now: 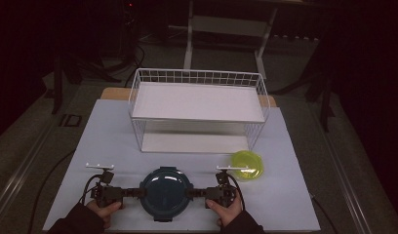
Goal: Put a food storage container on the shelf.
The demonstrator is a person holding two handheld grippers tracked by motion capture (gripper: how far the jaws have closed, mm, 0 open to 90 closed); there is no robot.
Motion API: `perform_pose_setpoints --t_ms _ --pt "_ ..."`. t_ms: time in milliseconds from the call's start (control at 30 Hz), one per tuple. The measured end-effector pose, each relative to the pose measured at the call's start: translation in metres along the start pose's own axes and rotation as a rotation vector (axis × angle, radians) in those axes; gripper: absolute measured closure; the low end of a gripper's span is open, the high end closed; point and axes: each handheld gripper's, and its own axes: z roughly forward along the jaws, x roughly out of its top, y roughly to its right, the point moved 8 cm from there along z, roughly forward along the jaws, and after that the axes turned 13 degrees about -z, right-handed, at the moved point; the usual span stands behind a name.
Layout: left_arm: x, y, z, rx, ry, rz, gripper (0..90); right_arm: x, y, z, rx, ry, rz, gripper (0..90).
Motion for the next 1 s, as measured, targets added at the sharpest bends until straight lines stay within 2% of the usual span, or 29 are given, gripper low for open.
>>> perform_pose_setpoints --t_ms 33,100,300,433,700,867,1000 --pt "0.000 0.000 0.000 -0.011 -0.005 -0.013 48.9 -0.001 -0.002 0.001 0.010 -0.001 0.010 48.6" --pt "0.000 0.000 0.000 -0.020 -0.010 -0.028 51.1 0.000 -0.004 0.000 0.007 -0.001 0.025 49.9" --pt "-0.001 0.001 -0.001 -0.005 -0.007 -0.038 51.9 -0.001 -0.004 0.000 -0.001 0.011 0.030 50.8" --pt "-0.003 0.001 -0.002 -0.011 -0.001 -0.045 52.5 -0.001 -0.005 0.001 -0.007 0.024 0.041 51.6" --pt "-0.008 0.005 -0.007 -0.010 -0.002 -0.054 55.5 0.000 -0.013 -0.002 0.001 0.014 0.045 54.9" --pt "-0.010 0.012 -0.010 0.004 0.018 -0.007 56.5 -0.002 -0.016 -0.004 0.003 0.004 0.033 55.6" --pt "-0.007 0.017 -0.015 -0.006 0.021 0.001 56.8 -0.001 -0.019 -0.003 0.024 0.012 0.026 55.6"
